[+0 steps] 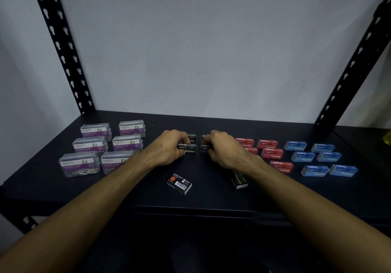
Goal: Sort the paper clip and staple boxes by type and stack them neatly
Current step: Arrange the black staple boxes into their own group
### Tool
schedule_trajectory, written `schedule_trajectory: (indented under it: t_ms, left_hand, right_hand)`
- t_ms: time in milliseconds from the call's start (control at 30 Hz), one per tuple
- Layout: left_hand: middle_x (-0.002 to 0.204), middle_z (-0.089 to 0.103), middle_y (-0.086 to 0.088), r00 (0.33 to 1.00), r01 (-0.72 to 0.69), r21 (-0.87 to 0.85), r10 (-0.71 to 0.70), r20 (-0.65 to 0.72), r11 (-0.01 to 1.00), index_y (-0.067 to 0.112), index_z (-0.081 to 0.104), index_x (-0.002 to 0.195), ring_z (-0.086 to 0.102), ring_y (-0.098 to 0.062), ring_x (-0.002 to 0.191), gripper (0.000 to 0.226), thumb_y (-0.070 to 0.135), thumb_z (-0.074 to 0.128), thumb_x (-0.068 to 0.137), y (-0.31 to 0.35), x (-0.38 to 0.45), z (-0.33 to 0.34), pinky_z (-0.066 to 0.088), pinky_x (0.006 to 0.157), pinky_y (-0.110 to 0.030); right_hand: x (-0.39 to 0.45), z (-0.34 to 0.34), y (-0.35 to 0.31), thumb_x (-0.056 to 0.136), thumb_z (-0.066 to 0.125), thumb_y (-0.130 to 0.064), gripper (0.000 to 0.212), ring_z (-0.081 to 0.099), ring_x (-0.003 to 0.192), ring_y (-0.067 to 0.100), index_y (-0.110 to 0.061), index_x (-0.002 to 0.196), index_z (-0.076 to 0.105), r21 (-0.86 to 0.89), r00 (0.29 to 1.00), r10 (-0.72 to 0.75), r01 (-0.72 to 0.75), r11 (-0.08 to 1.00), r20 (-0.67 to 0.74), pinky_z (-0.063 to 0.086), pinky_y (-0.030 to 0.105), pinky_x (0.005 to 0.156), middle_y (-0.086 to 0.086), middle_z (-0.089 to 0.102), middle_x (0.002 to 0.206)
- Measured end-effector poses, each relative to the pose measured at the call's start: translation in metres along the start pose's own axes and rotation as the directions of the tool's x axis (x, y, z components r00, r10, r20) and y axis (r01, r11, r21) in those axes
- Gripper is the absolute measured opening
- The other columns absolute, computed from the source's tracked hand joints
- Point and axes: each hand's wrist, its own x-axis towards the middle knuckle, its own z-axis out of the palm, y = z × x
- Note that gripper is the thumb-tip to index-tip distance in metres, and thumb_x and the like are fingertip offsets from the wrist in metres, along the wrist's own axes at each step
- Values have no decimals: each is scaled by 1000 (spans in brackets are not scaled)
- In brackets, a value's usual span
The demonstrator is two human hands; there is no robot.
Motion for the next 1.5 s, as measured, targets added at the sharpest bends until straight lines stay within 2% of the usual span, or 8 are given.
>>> schedule_trajectory:
  t_ms: [233,400,567,933,1033,1300,1400,1500]
  left_hand:
    - [101,59,5,1000,-6,1,6,-16,1000,24,63,114,51,-5,74,32,21,74,84,-2,-2,-2,43,74,-26]
    - [109,54,3,999,-35,16,35,-28,999,27,58,122,58,-9,82,41,28,74,85,-2,-16,-13,54,82,-35]
    - [113,54,6,994,-87,47,90,-69,995,29,59,122,52,-5,80,38,32,72,87,4,-34,-22,46,78,-26]
    - [104,60,15,977,-86,-32,90,193,996,34,63,121,62,-6,79,43,45,75,81,12,-70,-25,47,69,-20]
    - [107,60,12,959,-99,-10,98,267,995,35,61,121,59,0,75,49,42,80,76,13,-78,-24,42,61,-9]
    - [94,64,8,966,-130,-1,127,226,991,30,66,105,54,-1,67,33,29,82,76,11,-79,-13,41,58,-11]
    - [91,63,9,967,-132,-7,130,221,991,30,67,103,55,-2,68,30,31,82,76,10,-77,-11,41,60,-15]
    - [89,64,9,969,-135,-18,135,206,991,30,69,103,57,-3,70,27,33,80,78,11,-75,-10,44,63,-16]
  right_hand:
    - [-7,-4,0,91,57,-10,33,60,107,25,-13,123,62,-5,999,-15,15,1000,-32,52,37,88,6,56,120]
    - [-16,-14,4,93,56,-15,29,58,105,24,-14,121,63,-32,992,-18,15,999,-122,50,35,84,4,55,117]
    - [-32,-26,4,94,60,-25,28,58,106,22,-16,121,64,-41,986,-1,-6,999,-167,48,34,83,2,57,117]
    - [-84,-22,2,92,56,-30,21,67,88,24,-14,101,67,-37,977,133,-141,989,-169,56,37,77,3,69,97]
    - [-96,-20,2,94,55,-33,24,67,85,25,-12,100,66,-46,972,188,-196,980,-145,57,41,78,6,71,93]
    - [-114,-7,5,97,48,-53,46,63,68,21,-12,81,64,-43,944,318,-323,946,-93,53,34,66,-3,54,64]
    - [-115,-8,5,95,50,-55,47,60,67,20,-12,80,63,-26,939,333,-336,942,-83,46,30,63,-2,57,66]
    - [-115,-7,5,93,52,-56,46,65,76,23,-13,89,67,-1,944,323,-324,946,-64,52,33,68,2,66,79]
